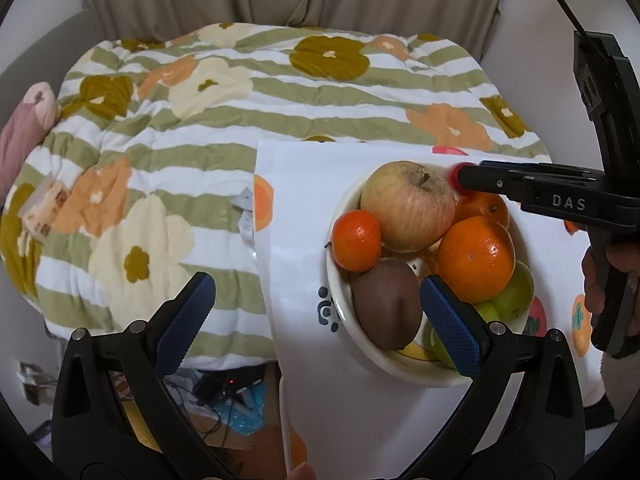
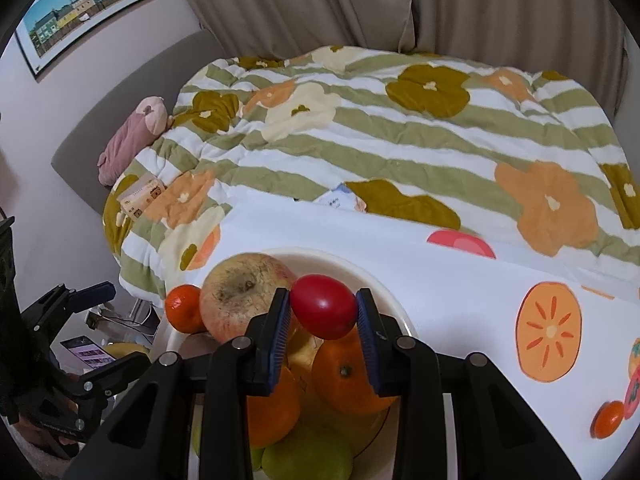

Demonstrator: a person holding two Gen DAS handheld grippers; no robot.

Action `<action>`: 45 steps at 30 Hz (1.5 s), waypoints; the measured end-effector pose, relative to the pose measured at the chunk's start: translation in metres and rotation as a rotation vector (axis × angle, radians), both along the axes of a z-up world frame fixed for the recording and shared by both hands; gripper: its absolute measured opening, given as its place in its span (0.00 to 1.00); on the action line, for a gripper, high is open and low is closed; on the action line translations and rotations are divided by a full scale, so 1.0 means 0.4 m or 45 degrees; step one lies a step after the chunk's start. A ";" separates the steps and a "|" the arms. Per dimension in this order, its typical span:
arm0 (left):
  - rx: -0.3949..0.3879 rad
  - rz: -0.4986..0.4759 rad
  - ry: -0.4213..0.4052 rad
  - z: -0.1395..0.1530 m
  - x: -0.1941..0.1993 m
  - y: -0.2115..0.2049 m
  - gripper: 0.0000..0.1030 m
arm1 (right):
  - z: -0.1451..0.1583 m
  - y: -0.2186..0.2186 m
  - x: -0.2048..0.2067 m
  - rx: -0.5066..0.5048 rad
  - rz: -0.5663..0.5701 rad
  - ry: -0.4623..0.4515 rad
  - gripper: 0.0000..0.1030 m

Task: Organize fruits
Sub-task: 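Drop the mandarin into the bowl with the left tool while the right tool releases the tomato, then withdraw both tools from the bowl toward the last mandarin and tomato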

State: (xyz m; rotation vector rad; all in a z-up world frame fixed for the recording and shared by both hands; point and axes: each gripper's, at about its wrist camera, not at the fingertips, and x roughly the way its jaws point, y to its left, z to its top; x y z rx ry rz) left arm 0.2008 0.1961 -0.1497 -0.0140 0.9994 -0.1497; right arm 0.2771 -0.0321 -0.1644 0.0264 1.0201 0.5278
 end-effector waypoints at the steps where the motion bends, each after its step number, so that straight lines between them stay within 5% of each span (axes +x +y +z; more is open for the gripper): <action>1: 0.002 -0.001 -0.001 0.001 0.001 -0.001 1.00 | 0.002 -0.004 -0.002 0.002 -0.006 -0.005 0.50; 3: 0.003 -0.003 -0.006 0.005 -0.001 0.000 1.00 | 0.009 -0.013 -0.011 0.031 -0.011 -0.020 0.86; 11: 0.023 -0.014 -0.028 0.030 -0.012 -0.005 1.00 | 0.055 -0.044 -0.047 0.056 -0.065 -0.091 0.89; 14: 0.037 -0.016 -0.050 0.057 -0.023 -0.012 1.00 | 0.077 -0.055 -0.063 0.043 -0.079 -0.111 1.00; 30: 0.086 -0.085 -0.211 0.238 -0.122 -0.109 1.00 | 0.242 -0.170 -0.248 -0.017 -0.202 -0.185 1.00; 45: -0.022 -0.531 -0.222 0.258 -0.066 -0.394 1.00 | 0.275 -0.425 -0.467 -0.150 -0.692 -0.202 1.00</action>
